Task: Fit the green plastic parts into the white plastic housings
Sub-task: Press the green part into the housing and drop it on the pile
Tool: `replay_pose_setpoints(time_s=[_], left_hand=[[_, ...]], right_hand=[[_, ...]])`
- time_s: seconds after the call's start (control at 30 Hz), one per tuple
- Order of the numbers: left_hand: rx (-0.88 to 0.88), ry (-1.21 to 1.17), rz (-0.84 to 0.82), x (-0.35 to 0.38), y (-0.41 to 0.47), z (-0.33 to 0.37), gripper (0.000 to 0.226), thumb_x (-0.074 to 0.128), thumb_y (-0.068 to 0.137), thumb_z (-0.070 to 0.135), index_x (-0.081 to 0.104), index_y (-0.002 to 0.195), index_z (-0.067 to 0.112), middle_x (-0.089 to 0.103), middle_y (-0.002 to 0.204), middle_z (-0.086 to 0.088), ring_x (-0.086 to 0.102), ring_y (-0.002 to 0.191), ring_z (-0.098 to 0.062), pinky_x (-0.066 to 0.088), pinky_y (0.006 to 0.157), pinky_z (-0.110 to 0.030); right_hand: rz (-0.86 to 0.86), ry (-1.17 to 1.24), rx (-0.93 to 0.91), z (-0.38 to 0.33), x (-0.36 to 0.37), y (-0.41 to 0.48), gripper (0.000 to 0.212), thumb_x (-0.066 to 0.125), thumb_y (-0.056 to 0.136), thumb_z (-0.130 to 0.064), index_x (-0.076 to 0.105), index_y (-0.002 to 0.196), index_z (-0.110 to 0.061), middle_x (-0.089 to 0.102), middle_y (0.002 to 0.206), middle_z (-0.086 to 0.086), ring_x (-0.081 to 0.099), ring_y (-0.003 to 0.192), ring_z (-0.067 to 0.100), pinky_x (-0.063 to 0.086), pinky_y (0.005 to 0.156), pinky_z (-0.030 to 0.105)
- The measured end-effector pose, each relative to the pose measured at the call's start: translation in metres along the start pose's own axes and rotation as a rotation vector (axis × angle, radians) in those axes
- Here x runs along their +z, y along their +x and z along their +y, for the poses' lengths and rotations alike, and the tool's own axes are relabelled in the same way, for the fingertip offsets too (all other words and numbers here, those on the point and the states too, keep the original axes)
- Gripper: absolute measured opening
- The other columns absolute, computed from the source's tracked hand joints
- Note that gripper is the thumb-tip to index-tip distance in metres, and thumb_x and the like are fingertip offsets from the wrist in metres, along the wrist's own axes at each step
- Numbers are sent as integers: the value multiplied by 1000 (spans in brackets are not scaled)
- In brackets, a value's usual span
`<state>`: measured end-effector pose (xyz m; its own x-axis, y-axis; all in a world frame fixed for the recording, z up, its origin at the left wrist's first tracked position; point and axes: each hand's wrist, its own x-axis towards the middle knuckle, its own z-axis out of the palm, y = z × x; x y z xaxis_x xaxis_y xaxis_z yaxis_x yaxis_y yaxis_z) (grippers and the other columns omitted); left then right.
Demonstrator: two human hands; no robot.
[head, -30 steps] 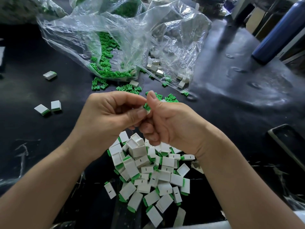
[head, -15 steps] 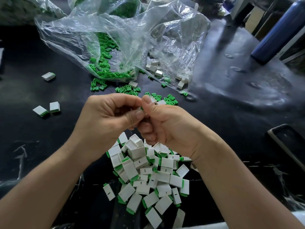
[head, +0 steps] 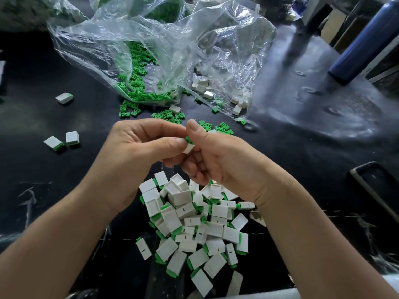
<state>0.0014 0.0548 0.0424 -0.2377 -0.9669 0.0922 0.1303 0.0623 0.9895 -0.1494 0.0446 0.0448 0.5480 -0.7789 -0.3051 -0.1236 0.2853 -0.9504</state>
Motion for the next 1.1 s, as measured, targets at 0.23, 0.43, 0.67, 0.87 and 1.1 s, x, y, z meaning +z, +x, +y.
replay_pose_setpoints(time_s=[0.23,0.43,0.67,0.87,1.1], left_hand=[[-54,-11,-13,-3,1,0,24,72,46,14,75,70,13,66,59,-6,58,56,-14,48,54,-18],[-94,-82,21,0,2,1,13,60,59,4,72,61,8,64,55,-7,57,50,-13,46,51,-17],[-80,-120,52,3,2,-2,18,55,59,-1,70,54,8,62,51,-6,56,47,-12,43,47,-15],[-120,-114,84,2,3,-6,17,54,57,-1,68,52,7,60,51,-7,53,48,-12,43,46,-16],[-155,-108,121,4,3,-8,16,52,55,-1,66,50,6,58,50,-8,52,47,-13,43,47,-19]], right_hand=[[33,-85,-39,0,-1,-1,54,42,72,-51,59,91,-3,51,86,17,42,58,12,31,52,21],[108,-118,-74,-1,4,-2,39,46,69,-51,57,72,-14,50,56,-3,43,52,9,33,52,21],[203,-136,-121,1,9,1,34,45,91,-36,56,65,-17,49,57,0,42,49,8,35,47,13],[226,-155,-142,4,13,1,36,44,94,-33,56,63,-21,49,48,-12,38,47,4,33,48,14],[285,-224,-138,8,17,4,41,43,93,-38,54,62,-14,45,57,1,36,51,9,30,52,23]])
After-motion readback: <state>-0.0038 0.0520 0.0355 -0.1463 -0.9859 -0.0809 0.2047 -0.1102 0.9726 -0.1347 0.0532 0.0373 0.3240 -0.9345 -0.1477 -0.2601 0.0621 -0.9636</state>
